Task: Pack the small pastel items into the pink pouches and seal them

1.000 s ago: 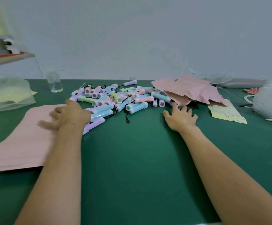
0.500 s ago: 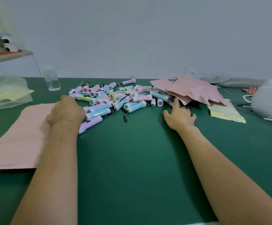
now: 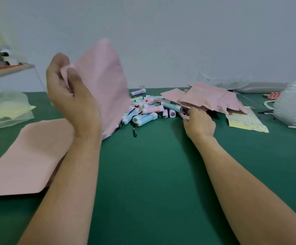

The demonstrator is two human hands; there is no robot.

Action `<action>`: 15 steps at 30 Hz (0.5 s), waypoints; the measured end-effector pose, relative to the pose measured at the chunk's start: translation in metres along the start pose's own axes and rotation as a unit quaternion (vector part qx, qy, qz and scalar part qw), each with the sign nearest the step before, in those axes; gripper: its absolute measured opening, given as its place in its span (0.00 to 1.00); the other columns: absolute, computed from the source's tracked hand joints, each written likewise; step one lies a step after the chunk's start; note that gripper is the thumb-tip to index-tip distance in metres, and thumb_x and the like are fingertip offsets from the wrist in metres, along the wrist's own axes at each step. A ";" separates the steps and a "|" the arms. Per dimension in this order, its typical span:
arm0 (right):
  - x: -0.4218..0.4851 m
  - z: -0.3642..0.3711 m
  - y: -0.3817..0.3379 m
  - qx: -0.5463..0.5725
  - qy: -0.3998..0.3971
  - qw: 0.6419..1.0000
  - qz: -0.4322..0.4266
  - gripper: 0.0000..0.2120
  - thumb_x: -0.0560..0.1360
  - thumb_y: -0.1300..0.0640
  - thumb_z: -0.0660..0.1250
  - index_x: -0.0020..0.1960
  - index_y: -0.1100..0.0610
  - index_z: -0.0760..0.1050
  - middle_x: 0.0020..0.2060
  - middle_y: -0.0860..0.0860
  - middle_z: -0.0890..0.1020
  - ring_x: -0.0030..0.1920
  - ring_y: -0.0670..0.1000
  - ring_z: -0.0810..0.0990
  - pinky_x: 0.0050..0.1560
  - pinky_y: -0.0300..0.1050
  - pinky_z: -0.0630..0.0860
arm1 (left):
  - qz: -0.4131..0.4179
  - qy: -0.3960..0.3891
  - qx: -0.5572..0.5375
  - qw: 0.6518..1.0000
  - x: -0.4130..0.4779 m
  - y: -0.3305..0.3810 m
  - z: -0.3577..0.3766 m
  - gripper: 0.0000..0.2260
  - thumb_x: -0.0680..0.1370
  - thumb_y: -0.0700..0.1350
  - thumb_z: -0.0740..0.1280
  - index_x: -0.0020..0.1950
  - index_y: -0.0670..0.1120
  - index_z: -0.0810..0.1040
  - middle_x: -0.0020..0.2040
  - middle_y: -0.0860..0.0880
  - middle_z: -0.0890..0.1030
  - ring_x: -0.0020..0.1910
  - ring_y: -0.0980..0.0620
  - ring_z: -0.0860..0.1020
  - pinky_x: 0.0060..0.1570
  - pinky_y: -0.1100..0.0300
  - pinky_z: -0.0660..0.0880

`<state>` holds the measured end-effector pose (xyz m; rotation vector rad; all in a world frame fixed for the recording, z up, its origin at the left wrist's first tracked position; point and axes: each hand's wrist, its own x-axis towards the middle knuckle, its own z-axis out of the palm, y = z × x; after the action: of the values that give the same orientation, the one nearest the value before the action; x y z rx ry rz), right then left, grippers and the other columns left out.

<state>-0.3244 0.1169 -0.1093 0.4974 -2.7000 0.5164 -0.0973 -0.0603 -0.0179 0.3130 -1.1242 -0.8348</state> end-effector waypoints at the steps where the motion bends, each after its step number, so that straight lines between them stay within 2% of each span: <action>1: -0.001 0.000 -0.001 -0.002 0.001 1.000 -0.003 0.13 0.81 0.52 0.65 0.62 0.57 0.75 0.58 0.56 0.79 0.57 0.60 0.78 0.45 0.50 0.70 | -0.049 0.012 -0.031 0.998 -0.001 -0.003 0.003 0.14 0.85 0.34 0.59 0.69 0.36 0.74 0.65 0.38 0.80 0.68 0.47 0.78 0.71 0.58 0.73; 3: -0.003 -0.002 -0.003 -0.002 -0.001 1.000 -0.006 0.12 0.78 0.50 0.64 0.56 0.57 0.76 0.55 0.55 0.79 0.54 0.60 0.78 0.45 0.50 0.71 | -0.128 0.024 -0.062 0.990 -0.002 -0.013 0.005 0.12 0.86 0.36 0.59 0.67 0.42 0.75 0.65 0.42 0.81 0.66 0.48 0.80 0.70 0.55 0.75; 5: -0.006 -0.004 -0.003 -0.008 -0.015 1.000 -0.003 0.14 0.76 0.46 0.62 0.45 0.57 0.76 0.46 0.53 0.78 0.46 0.57 0.78 0.43 0.48 0.72 | -0.186 0.035 -0.053 0.980 -0.008 -0.025 0.006 0.11 0.86 0.38 0.59 0.65 0.47 0.76 0.62 0.46 0.83 0.56 0.53 0.83 0.62 0.58 0.79; 7: -0.009 -0.005 -0.003 -0.008 -0.017 1.000 0.003 0.17 0.75 0.44 0.61 0.37 0.57 0.73 0.38 0.51 0.73 0.36 0.53 0.74 0.35 0.43 0.67 | -0.230 0.030 -0.029 0.972 -0.020 -0.040 0.007 0.10 0.86 0.39 0.59 0.60 0.49 0.77 0.59 0.46 0.84 0.46 0.53 0.81 0.51 0.57 0.79; 9: -0.013 -0.009 -0.004 -0.011 -0.014 1.000 0.001 0.20 0.76 0.42 0.61 0.34 0.56 0.68 0.34 0.50 0.65 0.34 0.51 0.71 0.30 0.41 0.60 | -0.261 0.012 0.000 0.965 -0.035 -0.056 0.007 0.10 0.86 0.39 0.59 0.57 0.49 0.78 0.55 0.47 0.84 0.45 0.54 0.80 0.49 0.57 0.78; 10: -0.014 -0.011 -0.005 -0.020 -0.020 1.000 -0.003 0.22 0.77 0.41 0.60 0.34 0.56 0.67 0.33 0.50 0.64 0.35 0.52 0.71 0.30 0.41 0.59 | -0.276 0.004 0.012 0.961 -0.042 -0.062 0.007 0.10 0.86 0.39 0.60 0.55 0.49 0.79 0.50 0.49 0.84 0.43 0.56 0.79 0.47 0.61 0.77; 12: -0.016 -0.014 -0.006 -0.036 -0.040 0.998 -0.022 0.23 0.77 0.38 0.59 0.34 0.56 0.69 0.31 0.51 0.69 0.36 0.52 0.72 0.31 0.42 0.62 | -0.296 -0.024 0.043 0.954 -0.055 -0.072 0.007 0.11 0.86 0.40 0.60 0.53 0.49 0.81 0.42 0.54 0.80 0.38 0.60 0.77 0.40 0.69 0.74; 13: -0.017 -0.015 -0.007 -0.035 -0.050 0.997 -0.036 0.24 0.76 0.38 0.59 0.33 0.56 0.72 0.30 0.50 0.73 0.35 0.50 0.72 0.31 0.41 0.65 | -0.302 -0.046 0.054 0.951 -0.061 -0.076 0.007 0.11 0.86 0.41 0.60 0.55 0.48 0.83 0.42 0.56 0.80 0.37 0.62 0.77 0.37 0.72 0.72; 15: -0.020 -0.017 -0.008 -0.004 -0.067 0.997 -0.046 0.24 0.73 0.38 0.59 0.31 0.54 0.78 0.25 0.46 0.79 0.31 0.49 0.76 0.32 0.41 0.71 | -0.321 -0.105 0.041 0.940 -0.067 -0.080 0.008 0.11 0.86 0.42 0.61 0.60 0.47 0.83 0.47 0.56 0.84 0.38 0.67 0.80 0.38 0.73 0.74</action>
<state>-0.2990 0.1220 -0.1000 0.6725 -2.7878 0.4634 -0.1502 -0.0633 -0.1081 0.6951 -1.2741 -1.4241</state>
